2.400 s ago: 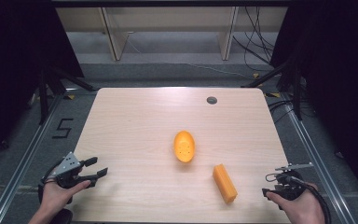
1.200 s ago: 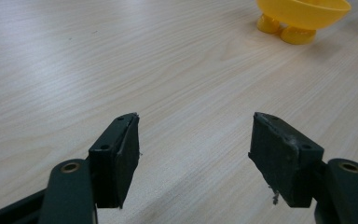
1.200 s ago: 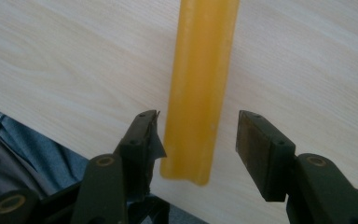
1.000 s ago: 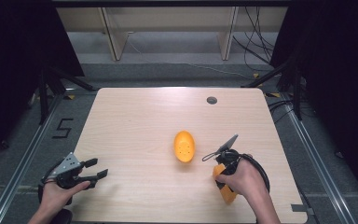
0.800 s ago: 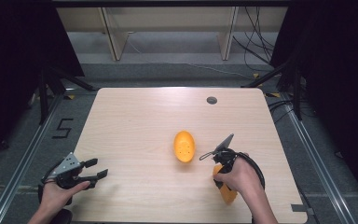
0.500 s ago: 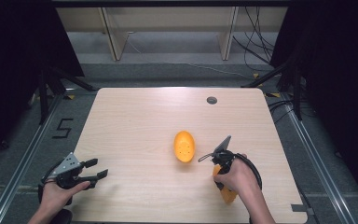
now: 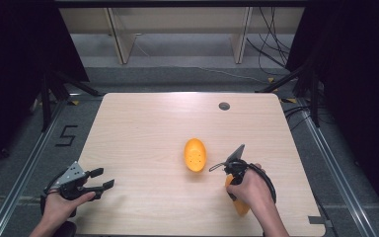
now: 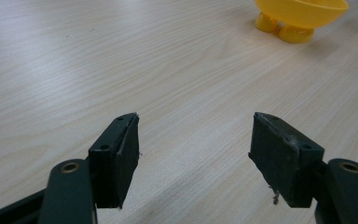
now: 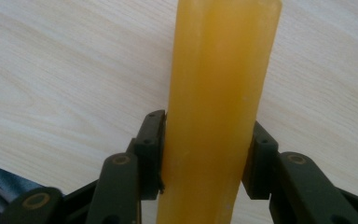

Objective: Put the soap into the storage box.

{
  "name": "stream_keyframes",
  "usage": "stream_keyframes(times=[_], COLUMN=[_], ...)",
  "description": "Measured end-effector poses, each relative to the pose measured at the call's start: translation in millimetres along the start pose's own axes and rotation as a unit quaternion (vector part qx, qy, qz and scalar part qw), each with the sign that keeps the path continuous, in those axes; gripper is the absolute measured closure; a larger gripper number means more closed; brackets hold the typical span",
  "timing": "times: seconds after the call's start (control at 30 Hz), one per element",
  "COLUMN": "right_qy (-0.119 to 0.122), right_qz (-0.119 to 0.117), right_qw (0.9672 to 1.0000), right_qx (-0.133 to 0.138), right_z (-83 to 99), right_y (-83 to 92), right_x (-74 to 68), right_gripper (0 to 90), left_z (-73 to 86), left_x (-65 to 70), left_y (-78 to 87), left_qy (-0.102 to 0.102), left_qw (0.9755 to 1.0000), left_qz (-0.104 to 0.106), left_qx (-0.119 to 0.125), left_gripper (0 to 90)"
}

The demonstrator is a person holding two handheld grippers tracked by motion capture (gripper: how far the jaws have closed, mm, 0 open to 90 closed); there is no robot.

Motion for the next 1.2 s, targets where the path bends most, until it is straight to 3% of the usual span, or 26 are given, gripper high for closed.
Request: stream_keyframes(times=[0.1,0.13,0.23,0.27,0.43,0.47,0.5,0.57,0.7,0.83,0.87,1.0,1.13,1.17,1.2], right_qy=[0.004,-0.002,-0.009,-0.009,-0.026,-0.020,-0.028,-0.038,-0.067,-0.087,-0.087,-0.094,-0.095,-0.069,-0.069], right_qz=[0.005,0.003,0.001,0.005,-0.004,-0.008,-0.018,-0.009,-0.031,-0.032,-0.037,-0.037,-0.039,-0.038,-0.038], right_qw=[1.0000,1.0000,0.9999,0.9998,0.9995,0.9995,0.9993,0.9989,0.9968,0.9948,0.9950,0.9939,0.9943,0.9960,0.9960], right_qx=[0.002,0.008,0.006,0.019,0.014,0.022,0.020,0.028,0.029,0.042,0.030,0.045,0.031,0.042,0.042], right_z=[1.9,2.9,4.0,2.5,2.8,1.1,0.8,-0.8,-6.2,-11.5,-11.1,-17.0,-19.0,-21.1,-21.1], right_y=[0.6,1.3,1.6,0.3,6.7,9.8,11.9,14.8,27.5,32.4,34.8,37.3,41.1,40.1,40.1], right_x=[3.3,2.8,2.2,3.2,2.7,3.5,2.3,2.1,1.0,1.3,0.9,0.2,-0.2,3.7,3.7], right_gripper=[61.2,61.3,61.4,61.4,61.4,61.4,61.4,61.4,61.4,61.4,61.4,61.4,61.4,61.4,61.4], left_z=[0.0,-0.1,0.0,0.0,0.3,0.7,0.7,0.7,0.5,0.6,0.6,0.0,0.3,0.2,0.2], left_x=[-0.3,-1.6,-1.2,-1.2,-1.3,-1.3,-1.3,-1.4,-0.7,-0.8,-0.8,-0.1,-0.7,-0.6,-0.6], left_y=[-0.1,-0.1,-0.4,-0.3,-0.2,0.4,0.4,0.5,0.2,0.3,0.3,-0.3,0.1,0.0,0.0], left_qy=[0.000,-0.011,-0.009,-0.009,-0.006,-0.006,-0.006,-0.005,0.001,0.001,0.002,0.004,0.002,0.003,0.003], left_qw=[1.0000,0.9999,1.0000,1.0000,1.0000,1.0000,1.0000,1.0000,1.0000,1.0000,1.0000,1.0000,1.0000,1.0000,1.0000], left_qz=[0.000,0.000,0.001,0.000,-0.001,-0.003,-0.003,-0.004,-0.003,-0.003,-0.003,0.001,0.002,0.002,0.002], left_qx=[0.000,-0.002,-0.002,-0.002,-0.003,-0.006,-0.006,-0.006,-0.002,-0.002,-0.002,0.003,0.001,0.002,0.002], left_gripper=[31.9,32.0,32.0,32.0,32.0,32.0,32.0,32.0,32.0,32.0,32.0,32.0,32.0,32.0,32.0])
Point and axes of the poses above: each handheld gripper's, and its own axes: y roughly backward along the jaws, z roughly out of its underside, x roughly to its right, the point moved 9 cm from there along -y, roughly forward along the jaws, and after that the axes turned 4 degrees about x, right-handed, at the moved point
